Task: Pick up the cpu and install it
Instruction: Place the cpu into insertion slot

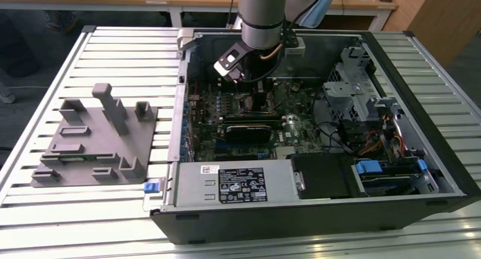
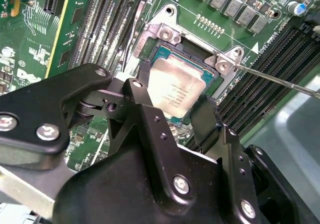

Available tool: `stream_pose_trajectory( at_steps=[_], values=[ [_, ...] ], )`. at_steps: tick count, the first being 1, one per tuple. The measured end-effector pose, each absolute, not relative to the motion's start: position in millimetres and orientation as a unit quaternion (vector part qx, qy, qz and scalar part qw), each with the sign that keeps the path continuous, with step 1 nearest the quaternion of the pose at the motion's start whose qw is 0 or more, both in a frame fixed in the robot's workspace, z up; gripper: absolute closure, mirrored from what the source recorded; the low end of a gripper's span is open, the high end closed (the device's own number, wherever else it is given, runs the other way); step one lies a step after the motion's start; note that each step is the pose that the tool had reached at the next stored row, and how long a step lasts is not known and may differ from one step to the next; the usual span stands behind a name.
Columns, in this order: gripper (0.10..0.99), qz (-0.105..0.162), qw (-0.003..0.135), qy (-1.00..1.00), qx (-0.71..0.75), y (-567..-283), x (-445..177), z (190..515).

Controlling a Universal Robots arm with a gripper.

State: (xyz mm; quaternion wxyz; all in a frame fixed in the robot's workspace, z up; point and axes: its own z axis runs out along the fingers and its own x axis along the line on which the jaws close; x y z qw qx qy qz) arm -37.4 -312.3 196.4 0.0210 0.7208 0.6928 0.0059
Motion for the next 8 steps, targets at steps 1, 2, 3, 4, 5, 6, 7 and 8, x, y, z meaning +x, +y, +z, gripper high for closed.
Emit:
stream_pose_trajectory(
  at_steps=[1,2,3,4,5,6,7,8],
  values=[
    [0.486,0.006,0.021,0.693,0.721,-312.2,-37.4,197.6],
    [0.486,0.006,0.021,0.693,0.721,-312.2,-37.4,198.6],
    [0.486,0.006,0.021,0.693,0.721,-312.2,-37.4,199.1],
    [0.486,0.006,0.021,0.693,0.721,-312.2,-37.3,199.2],
    [0.486,0.006,0.021,0.693,0.721,-312.2,-37.3,199.4],
    [0.498,0.006,0.021,0.693,0.721,-312.2,-37.4,199.8],
    [0.498,0.006,0.021,0.693,0.721,-312.2,-37.4,200.1],
    [0.561,0.006,0.021,0.693,0.721,-312.2,-37.4,200.5]
  ],
)
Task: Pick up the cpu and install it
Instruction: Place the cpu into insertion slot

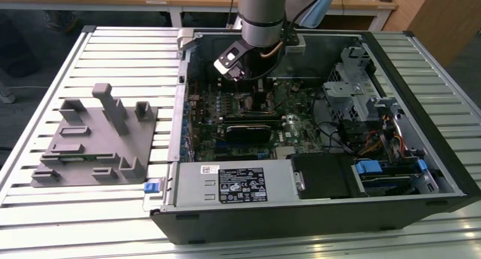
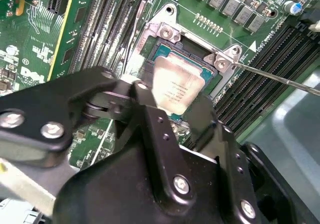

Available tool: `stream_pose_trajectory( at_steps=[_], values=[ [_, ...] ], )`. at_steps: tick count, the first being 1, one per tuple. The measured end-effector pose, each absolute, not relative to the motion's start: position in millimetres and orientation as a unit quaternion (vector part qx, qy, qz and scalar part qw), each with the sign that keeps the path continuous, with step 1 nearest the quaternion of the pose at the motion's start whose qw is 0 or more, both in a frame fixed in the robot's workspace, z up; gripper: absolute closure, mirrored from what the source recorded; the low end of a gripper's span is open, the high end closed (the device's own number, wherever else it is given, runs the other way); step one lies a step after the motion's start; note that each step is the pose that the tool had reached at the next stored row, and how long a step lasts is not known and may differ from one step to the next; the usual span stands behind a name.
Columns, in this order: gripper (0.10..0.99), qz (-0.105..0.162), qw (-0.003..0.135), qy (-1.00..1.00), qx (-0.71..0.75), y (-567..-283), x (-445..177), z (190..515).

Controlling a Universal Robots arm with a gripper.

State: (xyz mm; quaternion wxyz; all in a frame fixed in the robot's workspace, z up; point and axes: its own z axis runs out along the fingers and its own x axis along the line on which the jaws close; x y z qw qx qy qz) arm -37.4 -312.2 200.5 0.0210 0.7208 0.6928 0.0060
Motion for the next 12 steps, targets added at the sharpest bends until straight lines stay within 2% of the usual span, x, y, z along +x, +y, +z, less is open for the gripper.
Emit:
stream_pose_trajectory(
  at_steps=[1,2,4,5,7,8,10,12],
  values=[
    [0.624,0.006,0.021,0.693,0.721,-312.2,-37.4,201.1],
    [0.624,0.006,0.021,0.693,0.721,-312.2,-37.4,201.8],
    [0.741,0.006,0.021,0.693,0.721,-312.2,-37.4,203.7],
    [0.741,0.006,0.021,0.693,0.721,-312.2,-37.4,205.0],
    [0.855,0.006,0.021,0.693,0.721,-312.2,-37.4,207.2],
    [0.855,0.006,0.021,0.693,0.721,-312.2,-37.4,207.9],
    [0.973,0.006,0.021,0.693,0.721,-312.2,-37.4,209.3],
    [0.973,0.006,0.021,0.693,0.721,-312.2,-37.4,211.0]
  ],
)
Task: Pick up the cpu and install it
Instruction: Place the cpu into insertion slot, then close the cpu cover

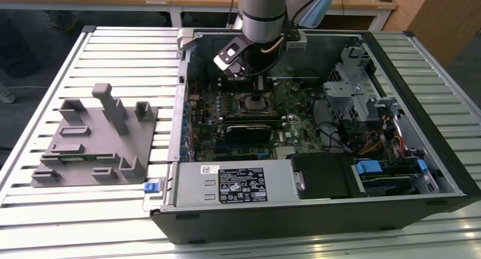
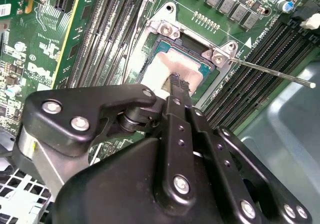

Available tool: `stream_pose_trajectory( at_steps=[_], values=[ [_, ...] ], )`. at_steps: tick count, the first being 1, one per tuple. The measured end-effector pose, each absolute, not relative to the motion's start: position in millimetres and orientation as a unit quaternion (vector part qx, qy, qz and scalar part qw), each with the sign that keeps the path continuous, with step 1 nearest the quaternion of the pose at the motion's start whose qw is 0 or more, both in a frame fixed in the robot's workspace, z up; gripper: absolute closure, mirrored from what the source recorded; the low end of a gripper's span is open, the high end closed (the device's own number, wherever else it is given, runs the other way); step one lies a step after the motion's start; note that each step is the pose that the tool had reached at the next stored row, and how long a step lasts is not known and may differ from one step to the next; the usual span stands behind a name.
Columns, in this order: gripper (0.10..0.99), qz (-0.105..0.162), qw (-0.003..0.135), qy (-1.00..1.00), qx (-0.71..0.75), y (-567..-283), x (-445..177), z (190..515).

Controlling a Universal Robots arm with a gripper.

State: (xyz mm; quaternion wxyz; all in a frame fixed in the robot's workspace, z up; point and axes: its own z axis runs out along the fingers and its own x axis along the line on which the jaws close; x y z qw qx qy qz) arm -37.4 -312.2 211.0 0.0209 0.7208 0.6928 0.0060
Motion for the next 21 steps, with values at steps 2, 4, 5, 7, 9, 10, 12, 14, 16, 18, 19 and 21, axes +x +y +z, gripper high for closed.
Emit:
stream_pose_trajectory(
  at_steps=[2,4,5,7,9,10,12,14,16,18,19,21],
  values=[
    [0.980,0.006,0.021,0.693,0.721,-312.2,-37.4,212.4],
    [0.980,0.006,0.021,0.693,0.721,-312.2,-37.4,214.1],
    [0.980,0.006,0.021,0.693,0.721,-312.2,-37.4,215.0],
    [0.980,0.006,0.020,0.693,0.721,-312.2,-37.4,217.4],
    [0.980,0.007,0.020,0.693,0.721,-312.2,-37.4,219.0],
    [0.980,0.007,0.020,0.693,0.721,-312.2,-37.4,219.7],
    [0.980,0.007,0.020,0.693,0.721,-312.2,-37.4,221.6],
    [0.980,0.007,0.020,0.693,0.721,-312.2,-37.4,224.3],
    [0.980,0.008,0.019,0.693,0.721,-312.2,-37.4,228.3],
    [0.980,0.009,0.018,0.693,0.721,-312.2,-37.4,232.3],
    [0.980,0.010,0.017,0.693,0.721,-312.2,-37.4,234.0],
    [0.980,0.012,0.015,0.693,0.721,-312.2,-37.4,238.0]
  ],
)
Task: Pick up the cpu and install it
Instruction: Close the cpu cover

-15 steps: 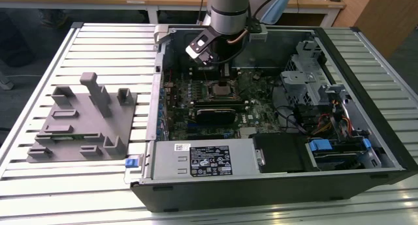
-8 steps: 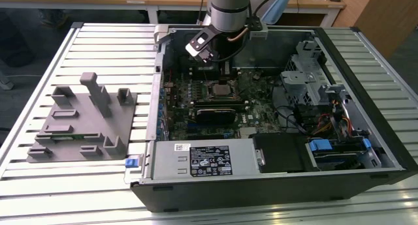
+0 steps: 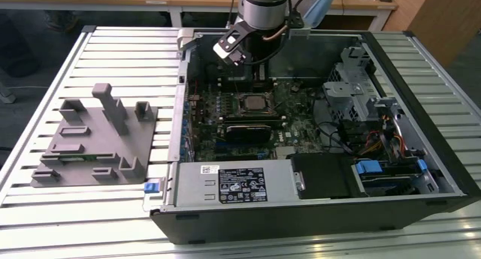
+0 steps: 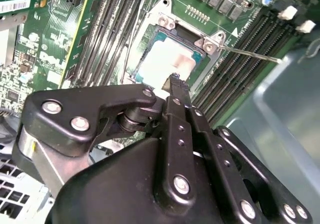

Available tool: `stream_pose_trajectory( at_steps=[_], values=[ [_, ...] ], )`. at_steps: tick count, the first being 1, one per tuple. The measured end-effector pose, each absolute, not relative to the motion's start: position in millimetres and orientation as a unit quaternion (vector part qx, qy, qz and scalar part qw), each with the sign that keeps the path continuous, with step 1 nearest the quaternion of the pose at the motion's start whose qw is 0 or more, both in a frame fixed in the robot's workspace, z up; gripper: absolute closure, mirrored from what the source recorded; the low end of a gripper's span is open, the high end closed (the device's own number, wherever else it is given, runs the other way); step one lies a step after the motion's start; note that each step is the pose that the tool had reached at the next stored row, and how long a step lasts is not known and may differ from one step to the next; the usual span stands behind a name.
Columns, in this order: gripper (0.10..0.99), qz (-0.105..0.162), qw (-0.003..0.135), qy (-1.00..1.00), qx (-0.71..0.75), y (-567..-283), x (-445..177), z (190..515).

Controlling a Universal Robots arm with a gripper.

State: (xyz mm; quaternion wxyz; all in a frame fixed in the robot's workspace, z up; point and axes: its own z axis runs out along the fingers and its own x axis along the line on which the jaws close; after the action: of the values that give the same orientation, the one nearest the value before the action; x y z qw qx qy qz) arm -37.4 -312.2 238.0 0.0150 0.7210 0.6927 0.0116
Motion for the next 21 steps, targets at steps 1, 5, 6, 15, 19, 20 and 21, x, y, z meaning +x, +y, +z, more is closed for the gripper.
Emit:
stream_pose_trajectory(
  at_steps=[1,5,6,15,19,20,21],
  values=[
    [0.980,0.012,0.014,0.693,0.721,-312.2,-37.4,240.1],
    [0.980,0.015,0.012,0.693,0.721,-312.2,-37.4,247.8],
    [0.980,0.016,0.011,0.693,0.721,-312.2,-37.4,249.6],
    [0.980,0.017,0.009,0.693,0.721,-312.2,-37.8,277.6],
    [0.980,0.018,0.009,0.693,0.721,-312.5,-37.9,288.6],
    [0.980,0.018,0.009,0.693,0.721,-313.9,-37.9,288.7],
    [0.980,0.018,0.009,0.693,0.721,-315.7,-37.9,288.7]
  ],
)
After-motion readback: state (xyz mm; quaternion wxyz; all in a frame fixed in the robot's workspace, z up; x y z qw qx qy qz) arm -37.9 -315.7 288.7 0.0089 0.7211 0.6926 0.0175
